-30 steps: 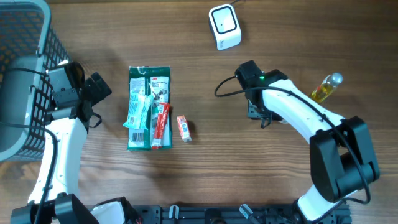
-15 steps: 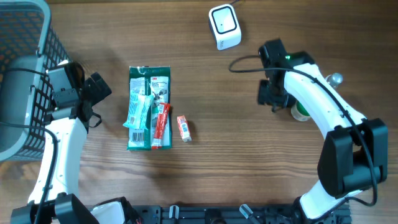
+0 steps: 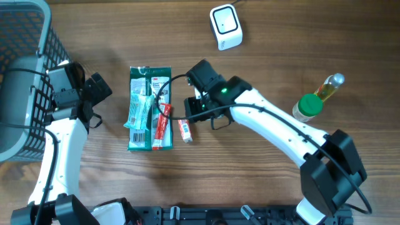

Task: Scan the item barcode
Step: 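Move the right gripper left to the small orange carton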

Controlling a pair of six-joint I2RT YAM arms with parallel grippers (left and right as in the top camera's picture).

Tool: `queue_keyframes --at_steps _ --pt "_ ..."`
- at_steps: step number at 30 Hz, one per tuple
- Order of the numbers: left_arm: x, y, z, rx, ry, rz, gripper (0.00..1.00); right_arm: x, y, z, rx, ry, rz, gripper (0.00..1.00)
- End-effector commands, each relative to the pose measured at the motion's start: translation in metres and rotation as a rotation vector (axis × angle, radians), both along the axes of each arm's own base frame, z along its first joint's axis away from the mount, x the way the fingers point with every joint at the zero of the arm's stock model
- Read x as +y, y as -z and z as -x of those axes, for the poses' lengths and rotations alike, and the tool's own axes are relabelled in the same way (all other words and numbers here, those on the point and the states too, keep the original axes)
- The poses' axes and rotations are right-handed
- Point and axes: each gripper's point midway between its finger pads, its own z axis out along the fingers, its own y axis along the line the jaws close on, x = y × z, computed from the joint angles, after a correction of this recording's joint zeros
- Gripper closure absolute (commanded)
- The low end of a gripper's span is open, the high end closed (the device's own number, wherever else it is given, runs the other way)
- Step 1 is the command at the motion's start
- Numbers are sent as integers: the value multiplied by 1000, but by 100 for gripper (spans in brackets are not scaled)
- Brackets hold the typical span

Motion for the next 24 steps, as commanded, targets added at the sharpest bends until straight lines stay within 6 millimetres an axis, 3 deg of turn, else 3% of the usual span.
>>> queue_keyframes --at_steps 1,4,6,13,15,16,18,22,24 --pt "1 -9 -3 -21 8 -10 0 17 -2 5 -45 17 0 49" --pt "1 -9 -3 -21 9 -10 0 30 16 20 -61 -12 15 48" --pt "1 -9 -3 -21 8 -10 0 32 33 27 -58 -29 62 48" --pt "1 -9 -3 -21 8 -10 0 30 65 34 3 -22 113 48" --pt "1 -9 -3 -21 9 -10 0 31 67 35 15 -17 111 57" --pt "1 -9 -3 -21 8 -10 0 30 67 36 16 -17 113 69" --pt "1 -9 -3 -21 8 -10 0 30 67 35 16 -14 112 76" --pt "1 -9 -3 -21 8 -10 0 25 67 29 -8 20 134 80" --pt "1 -9 -3 -21 9 -10 0 12 57 16 -54 57 172 81"
